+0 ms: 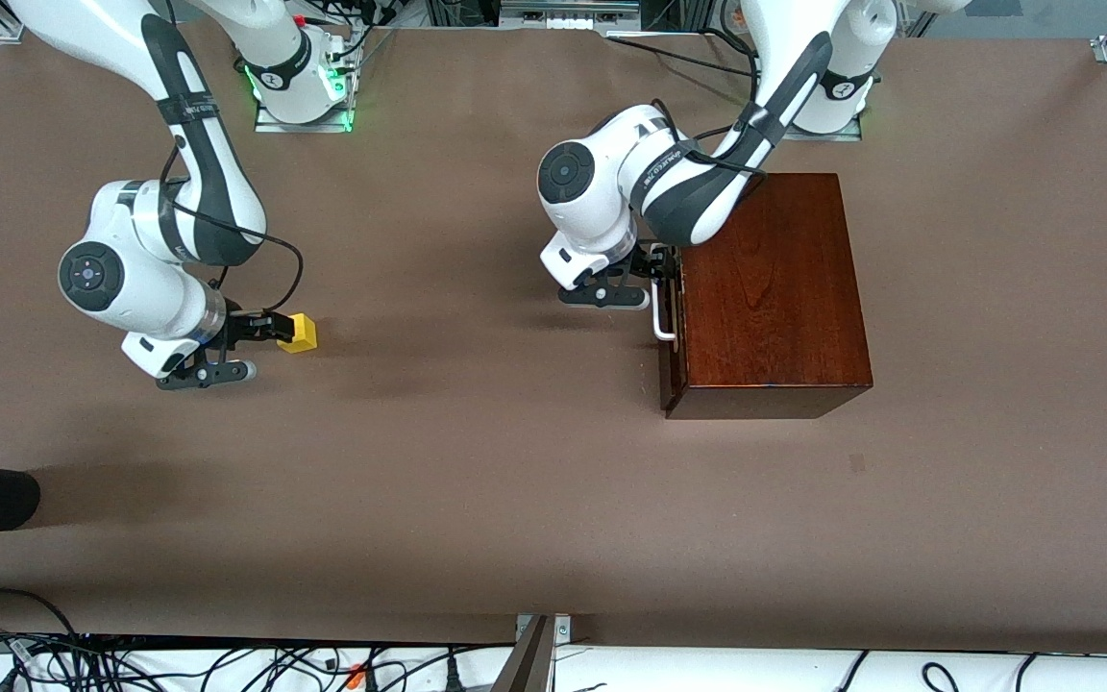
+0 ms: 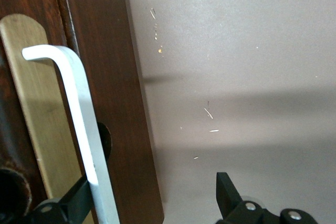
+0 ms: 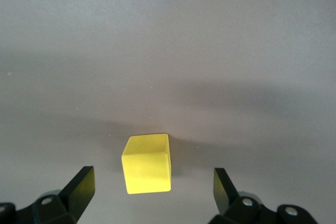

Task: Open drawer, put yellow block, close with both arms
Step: 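Pull the drawer open with the left gripper while the right gripper grasps the cube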

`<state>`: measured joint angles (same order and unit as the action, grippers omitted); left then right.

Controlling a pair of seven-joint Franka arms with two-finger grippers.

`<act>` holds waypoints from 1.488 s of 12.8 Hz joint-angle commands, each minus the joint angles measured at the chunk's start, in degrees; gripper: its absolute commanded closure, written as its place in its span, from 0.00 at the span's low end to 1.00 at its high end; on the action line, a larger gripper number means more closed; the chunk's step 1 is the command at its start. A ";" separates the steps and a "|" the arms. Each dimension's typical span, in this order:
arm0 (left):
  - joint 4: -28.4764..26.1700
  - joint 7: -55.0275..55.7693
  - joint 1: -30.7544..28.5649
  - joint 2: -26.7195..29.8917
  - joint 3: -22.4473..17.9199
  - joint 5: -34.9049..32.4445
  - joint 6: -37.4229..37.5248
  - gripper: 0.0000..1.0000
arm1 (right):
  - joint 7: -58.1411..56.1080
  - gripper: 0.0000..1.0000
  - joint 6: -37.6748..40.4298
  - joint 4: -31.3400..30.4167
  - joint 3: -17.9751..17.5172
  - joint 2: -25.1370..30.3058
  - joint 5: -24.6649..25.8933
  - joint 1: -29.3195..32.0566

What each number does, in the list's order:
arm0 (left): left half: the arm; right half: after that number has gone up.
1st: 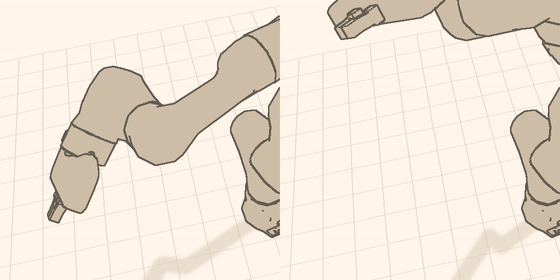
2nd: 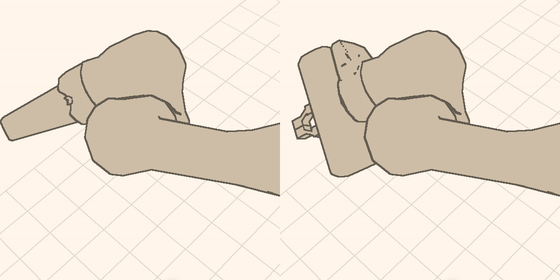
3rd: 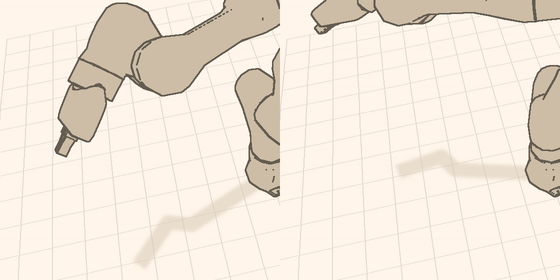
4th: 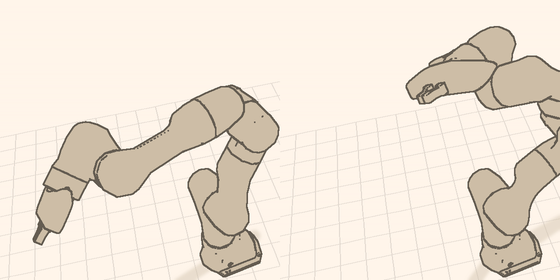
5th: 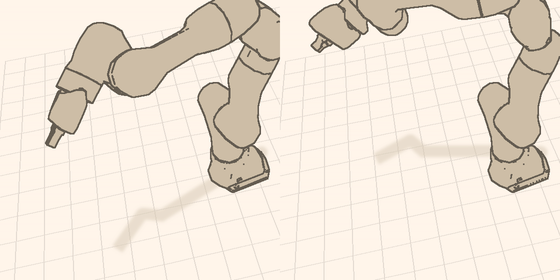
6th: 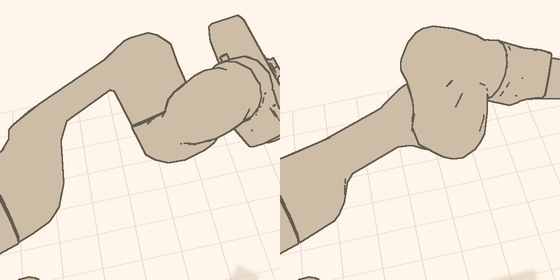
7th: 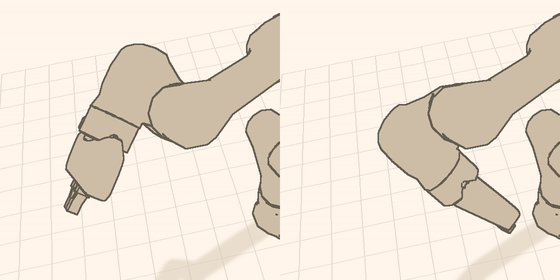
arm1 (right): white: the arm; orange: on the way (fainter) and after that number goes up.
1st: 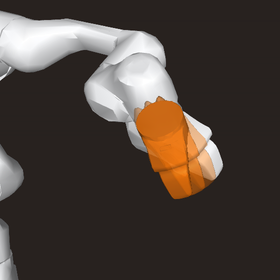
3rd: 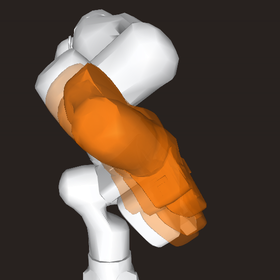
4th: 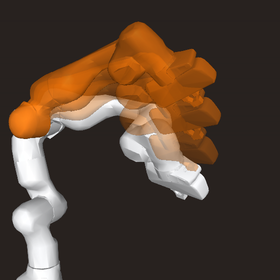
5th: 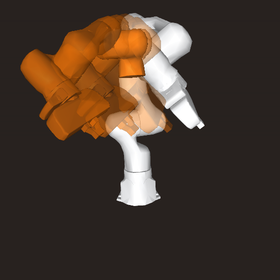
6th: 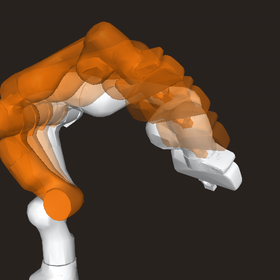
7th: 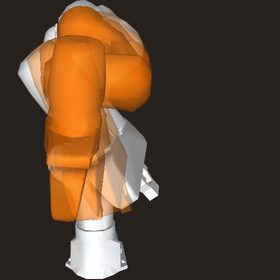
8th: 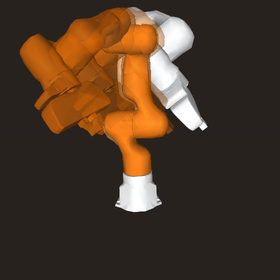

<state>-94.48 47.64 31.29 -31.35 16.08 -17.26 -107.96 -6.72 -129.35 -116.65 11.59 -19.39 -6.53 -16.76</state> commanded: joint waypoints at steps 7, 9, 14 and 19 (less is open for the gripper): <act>0.61 2.89 1.85 -0.82 0.18 3.01 -9.09 0.00 | 0.04 0.00 -14.00 -12.37 -3.07 1.99 -1.56 -0.38; 0.61 2.89 1.94 -1.43 0.18 3.72 -11.38 0.00 | 0.04 0.00 -15.66 -13.42 -3.07 1.64 -1.56 -0.38; 3.42 4.12 2.99 -3.89 0.18 5.92 -13.94 0.00 | -0.05 0.07 -17.08 -13.95 -3.07 0.67 -1.47 -0.30; 3.86 4.03 3.17 -3.81 0.09 5.74 -13.85 0.00 | -0.66 0.40 -17.69 -13.95 -3.07 -0.03 -1.47 -0.30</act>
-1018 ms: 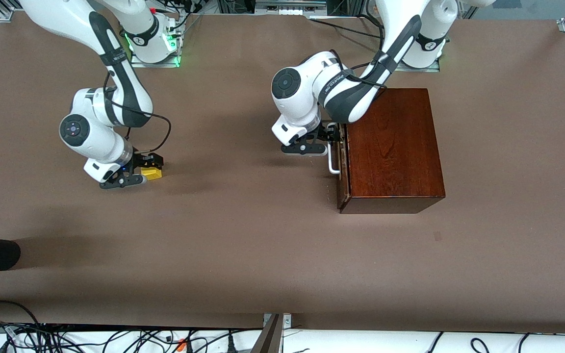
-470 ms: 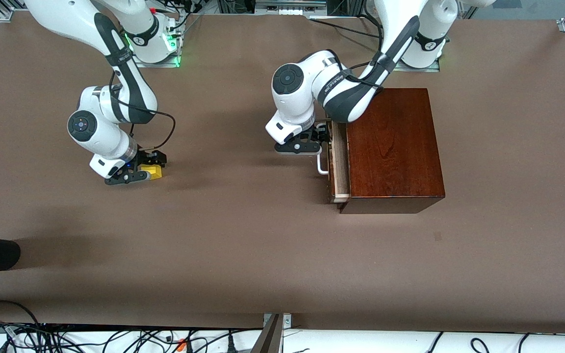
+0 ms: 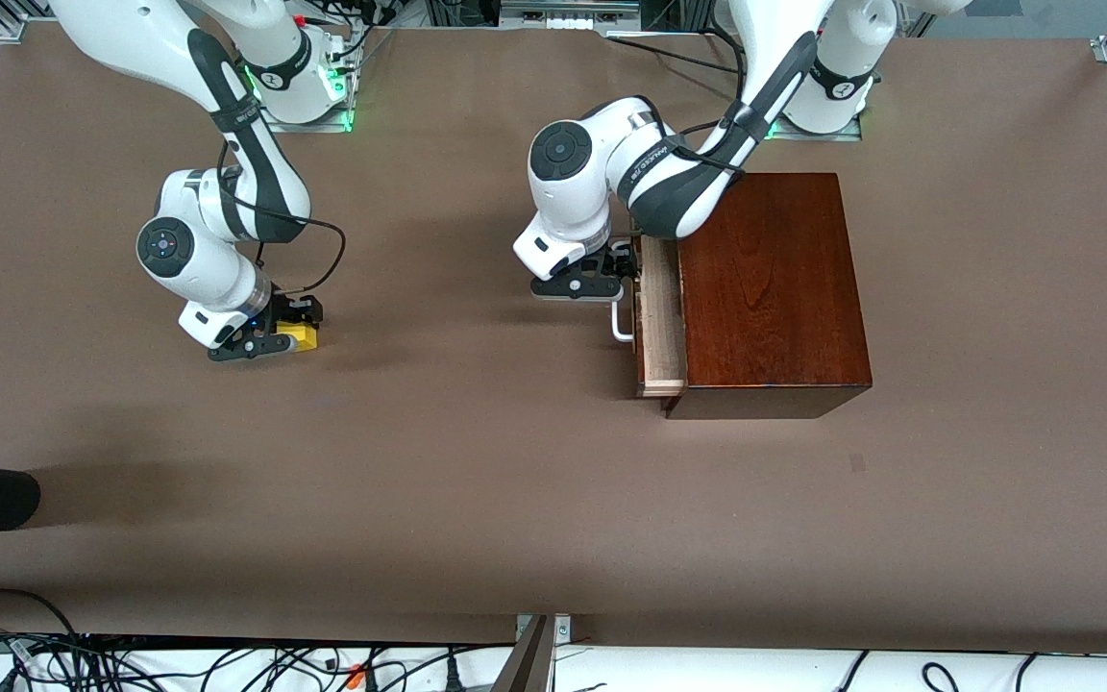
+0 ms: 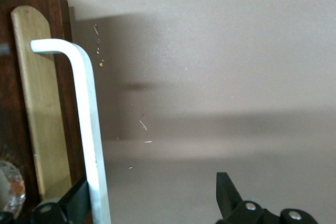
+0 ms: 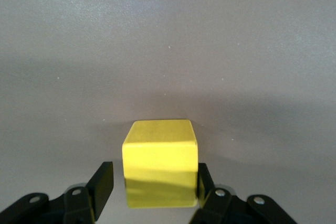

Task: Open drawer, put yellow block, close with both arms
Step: 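Pull the drawer open with the left gripper while the right gripper grasps the cube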

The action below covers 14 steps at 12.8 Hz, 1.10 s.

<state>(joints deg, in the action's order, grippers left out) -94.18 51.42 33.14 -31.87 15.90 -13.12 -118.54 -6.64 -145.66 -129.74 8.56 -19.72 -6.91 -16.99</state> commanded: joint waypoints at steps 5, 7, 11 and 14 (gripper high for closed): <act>4.71 0.08 1.32 -3.29 0.36 1.60 -3.28 0.00 | -1.54 0.58 1.42 0.97 -0.12 3.89 -0.91 -0.15; 4.79 -0.44 1.32 -3.11 0.36 1.60 -3.19 0.00 | -1.36 0.58 6.42 4.57 -0.12 5.39 -0.82 -0.15; 4.88 -0.71 1.23 -1.71 0.36 1.60 -2.40 0.00 | -0.92 0.58 21.52 18.79 -0.03 4.61 -0.21 -0.06; 6.10 -3.78 0.97 -0.83 0.36 1.51 1.36 0.00 | -0.92 0.58 24.90 24.09 0.06 3.90 0.14 -0.06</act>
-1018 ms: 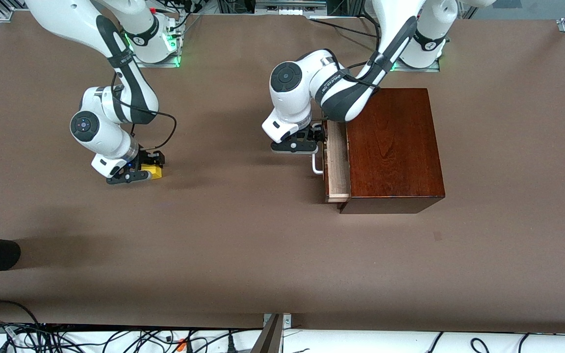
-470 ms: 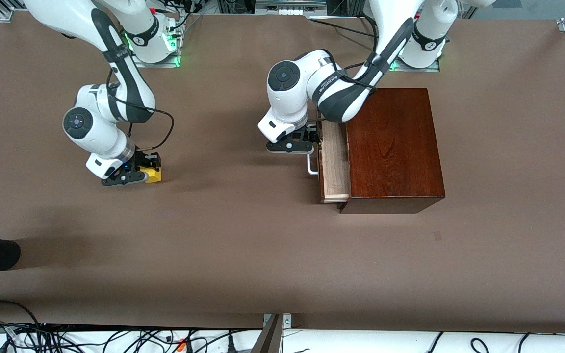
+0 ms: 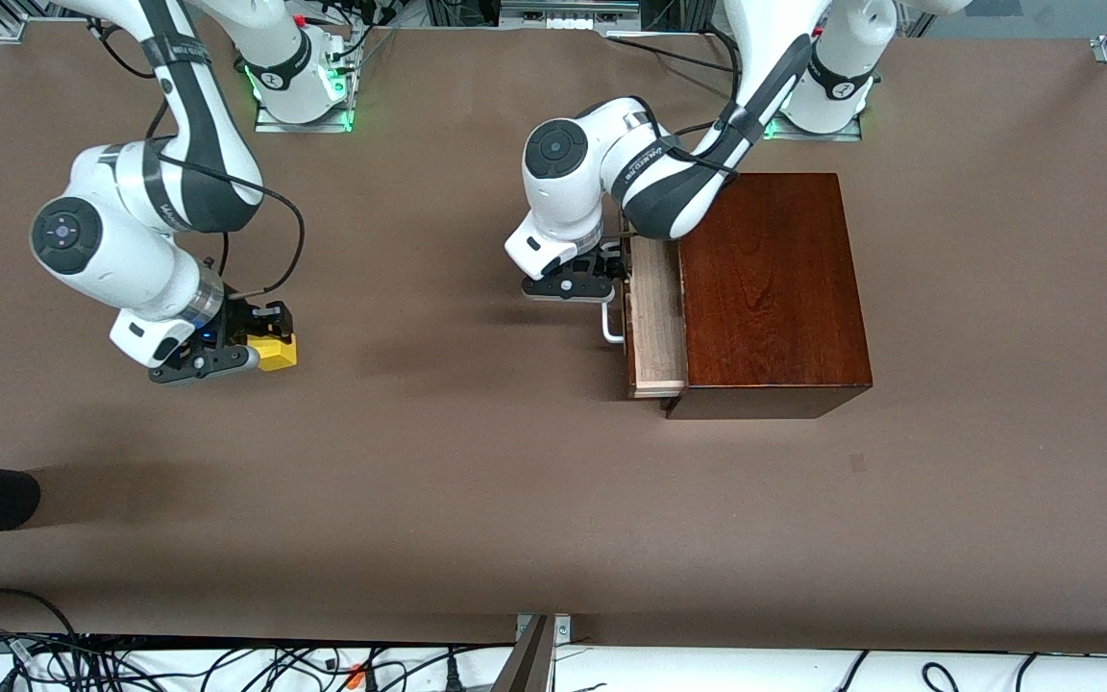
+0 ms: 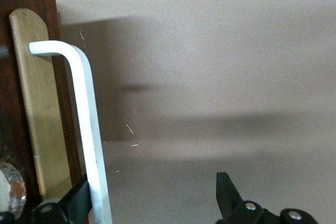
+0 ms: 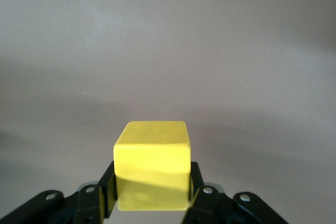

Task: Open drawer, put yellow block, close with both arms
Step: 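Pull the drawer open with the left gripper while the right gripper grasps the cube, then lift the yellow cube with the right gripper while the left gripper withdraws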

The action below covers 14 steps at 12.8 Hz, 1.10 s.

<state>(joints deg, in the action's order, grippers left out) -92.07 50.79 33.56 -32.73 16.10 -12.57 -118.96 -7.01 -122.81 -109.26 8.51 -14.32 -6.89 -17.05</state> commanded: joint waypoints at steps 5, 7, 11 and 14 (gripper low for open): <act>10.14 -6.13 0.55 0.65 0.16 0.97 11.45 0.00 | -0.81 0.58 7.74 12.21 0.11 -4.13 1.27 0.09; 13.56 -10.24 -1.03 1.79 0.07 1.14 17.23 0.00 | -0.55 0.58 11.08 16.17 0.11 -5.71 1.18 0.00; 18.76 -19.48 -9.28 5.21 0.25 1.14 27.45 0.00 | -0.37 0.58 12.86 18.38 0.02 -6.77 1.18 -0.35; 18.77 -27.11 -16.13 8.91 0.25 1.23 28.95 0.00 | -0.29 0.57 12.94 18.47 -0.07 -6.77 1.18 -0.87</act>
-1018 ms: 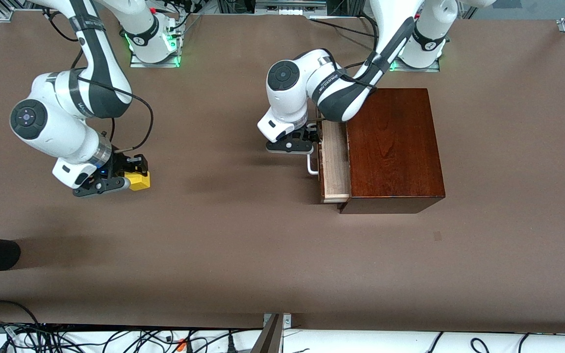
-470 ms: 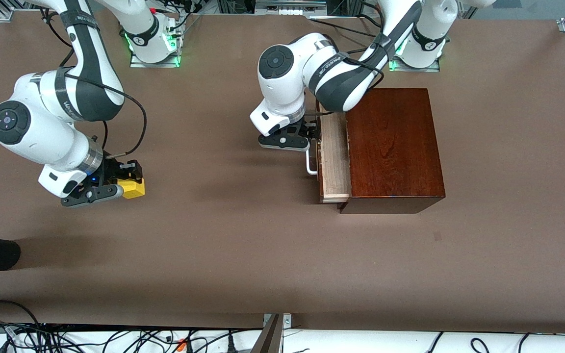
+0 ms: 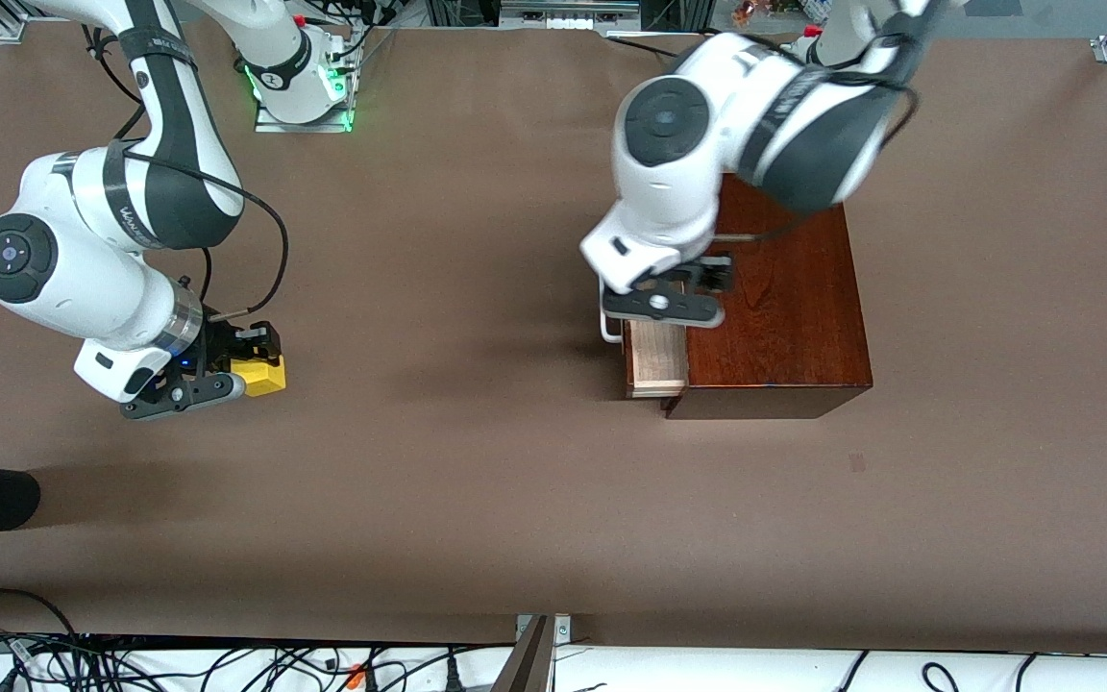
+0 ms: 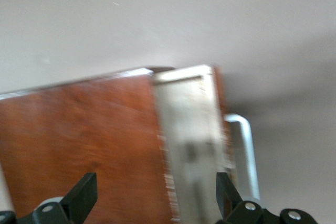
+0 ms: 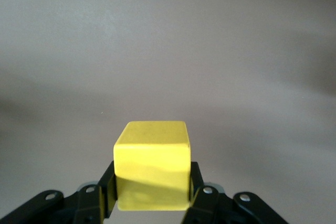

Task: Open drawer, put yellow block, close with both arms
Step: 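Lift the yellow cube with the right gripper while the left gripper withdraws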

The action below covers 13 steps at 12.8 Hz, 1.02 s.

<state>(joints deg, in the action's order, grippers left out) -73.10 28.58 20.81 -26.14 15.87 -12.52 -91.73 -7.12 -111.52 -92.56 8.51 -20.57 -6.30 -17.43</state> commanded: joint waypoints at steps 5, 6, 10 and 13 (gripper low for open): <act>-0.11 -20.55 -15.51 7.06 0.39 6.28 4.62 0.00 | 1.40 0.56 5.61 1.77 -3.32 0.96 0.06 -6.29; -0.55 -24.67 -16.67 8.55 -0.74 7.67 4.89 0.00 | 1.49 0.56 6.14 2.03 -3.85 0.97 -0.11 -8.48; -9.22 -31.13 -17.30 19.17 -11.28 12.52 4.46 0.00 | 2.11 0.56 5.35 9.48 -5.52 -2.18 -0.20 -18.24; -18.44 -30.96 -16.86 27.51 -14.72 12.52 -0.09 0.00 | 2.37 0.55 4.31 16.25 -5.70 -7.10 0.59 -27.98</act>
<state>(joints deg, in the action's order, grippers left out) -81.28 -1.65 3.29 -6.71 2.78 -1.17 -87.42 -5.12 -107.39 -82.68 2.28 -22.98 -6.40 -40.34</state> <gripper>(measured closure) 0.000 0.445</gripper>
